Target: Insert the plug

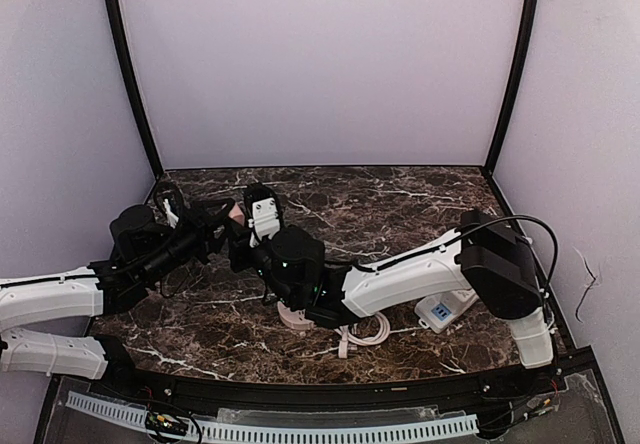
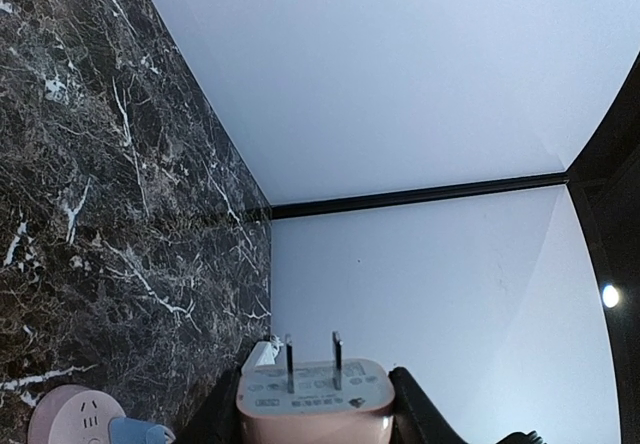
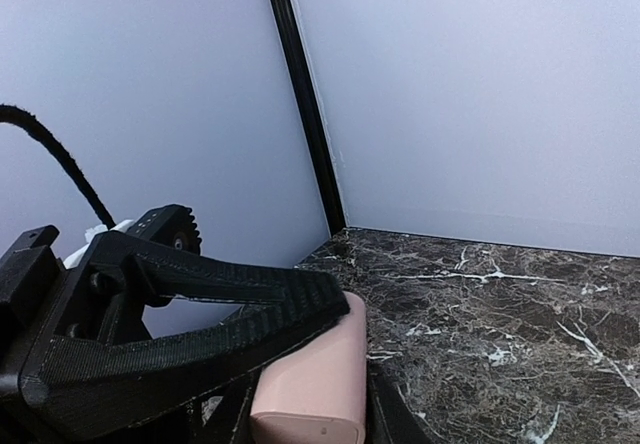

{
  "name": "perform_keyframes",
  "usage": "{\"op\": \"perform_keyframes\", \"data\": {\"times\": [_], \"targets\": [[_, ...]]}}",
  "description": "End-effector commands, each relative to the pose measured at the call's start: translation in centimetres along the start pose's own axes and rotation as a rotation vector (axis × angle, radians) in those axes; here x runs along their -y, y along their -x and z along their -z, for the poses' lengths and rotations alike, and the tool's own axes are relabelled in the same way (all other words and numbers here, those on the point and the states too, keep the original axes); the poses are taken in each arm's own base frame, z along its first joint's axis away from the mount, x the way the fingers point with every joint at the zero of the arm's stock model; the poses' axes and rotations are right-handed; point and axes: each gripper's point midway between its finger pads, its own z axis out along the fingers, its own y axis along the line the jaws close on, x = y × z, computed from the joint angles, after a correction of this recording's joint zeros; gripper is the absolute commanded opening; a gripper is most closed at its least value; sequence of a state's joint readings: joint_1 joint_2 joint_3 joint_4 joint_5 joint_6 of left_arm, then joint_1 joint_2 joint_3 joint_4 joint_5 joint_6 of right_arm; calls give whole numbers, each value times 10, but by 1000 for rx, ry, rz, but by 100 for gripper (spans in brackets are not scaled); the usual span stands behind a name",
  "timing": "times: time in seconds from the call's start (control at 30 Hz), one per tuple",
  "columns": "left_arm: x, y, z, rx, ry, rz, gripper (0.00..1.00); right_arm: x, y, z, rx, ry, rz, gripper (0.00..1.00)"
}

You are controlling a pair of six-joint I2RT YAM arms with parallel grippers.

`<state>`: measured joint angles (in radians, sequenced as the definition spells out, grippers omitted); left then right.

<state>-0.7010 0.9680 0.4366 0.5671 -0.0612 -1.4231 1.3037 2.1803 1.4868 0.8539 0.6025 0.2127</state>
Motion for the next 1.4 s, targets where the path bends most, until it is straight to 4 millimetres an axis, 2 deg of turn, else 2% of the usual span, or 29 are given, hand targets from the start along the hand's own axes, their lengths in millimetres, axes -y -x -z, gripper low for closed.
{"op": "perform_keyframes", "data": {"times": [0.0,0.13,0.2,0.23,0.3,0.4,0.47,0.73,1.1,1.37], "targets": [[14,-1,4,-2,-55,2,29,1,4,-1,36,-21,-38,17],[13,-1,4,-1,-53,2,32,1,5,0,35,-21,-35,3],[12,-1,4,0,-51,1,44,1,5,1,33,-19,-31,0],[12,-1,5,-1,-51,-2,56,2,5,1,33,-20,-29,0],[14,-1,5,1,-55,-8,71,2,6,3,31,-18,-24,0],[14,0,7,1,-47,-23,89,5,12,8,30,-17,-16,0],[13,1,9,8,-36,-36,96,6,16,12,30,-15,-7,0],[8,12,23,61,4,-127,99,12,29,27,-13,-3,47,0],[-29,37,63,193,129,-394,99,22,28,54,-229,64,108,0],[-36,42,74,226,136,-521,99,21,39,66,-362,137,91,0]]}}
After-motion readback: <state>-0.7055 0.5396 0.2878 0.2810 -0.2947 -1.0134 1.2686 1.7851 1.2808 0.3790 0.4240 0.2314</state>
